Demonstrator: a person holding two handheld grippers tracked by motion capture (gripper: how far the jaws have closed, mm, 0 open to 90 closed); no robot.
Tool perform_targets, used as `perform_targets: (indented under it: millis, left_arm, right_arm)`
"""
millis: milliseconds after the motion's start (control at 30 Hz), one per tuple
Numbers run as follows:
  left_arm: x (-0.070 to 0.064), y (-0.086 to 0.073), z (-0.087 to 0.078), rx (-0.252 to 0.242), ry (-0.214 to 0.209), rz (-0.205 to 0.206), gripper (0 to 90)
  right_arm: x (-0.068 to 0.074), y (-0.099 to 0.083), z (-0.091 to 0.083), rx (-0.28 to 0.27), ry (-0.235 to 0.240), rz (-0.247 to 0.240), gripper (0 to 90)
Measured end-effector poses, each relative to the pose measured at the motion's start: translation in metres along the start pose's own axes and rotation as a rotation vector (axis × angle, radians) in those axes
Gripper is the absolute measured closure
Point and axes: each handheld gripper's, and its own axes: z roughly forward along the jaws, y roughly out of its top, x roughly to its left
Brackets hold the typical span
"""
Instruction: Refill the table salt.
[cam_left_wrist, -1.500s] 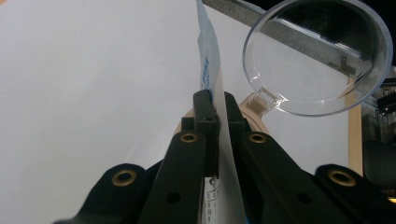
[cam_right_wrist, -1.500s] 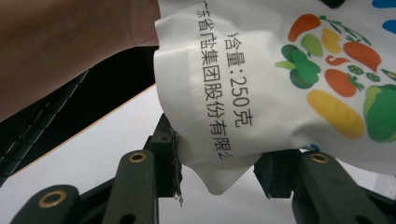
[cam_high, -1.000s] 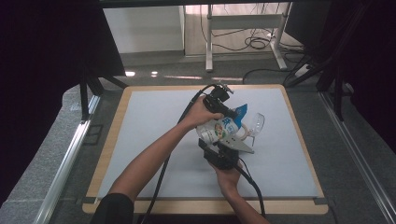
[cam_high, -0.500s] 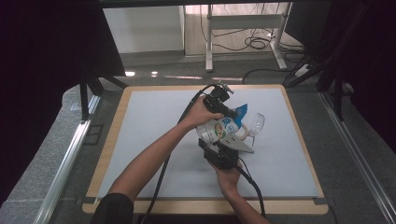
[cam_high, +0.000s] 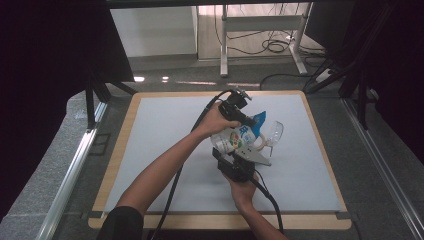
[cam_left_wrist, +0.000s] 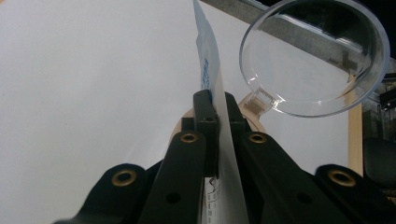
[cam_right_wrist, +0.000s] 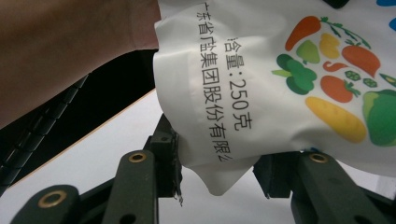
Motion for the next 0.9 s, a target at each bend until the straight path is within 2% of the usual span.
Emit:
perform_targets:
  millis: [900]
  left_arm:
    - [0.0025, -0.0027, -0.0001, -0.001, 0.004, -0.006, 89.8]
  right_arm:
    - [-0.0001, -0.0005, 0.0025, 0.007, 0.009, 0.002, 57.6]
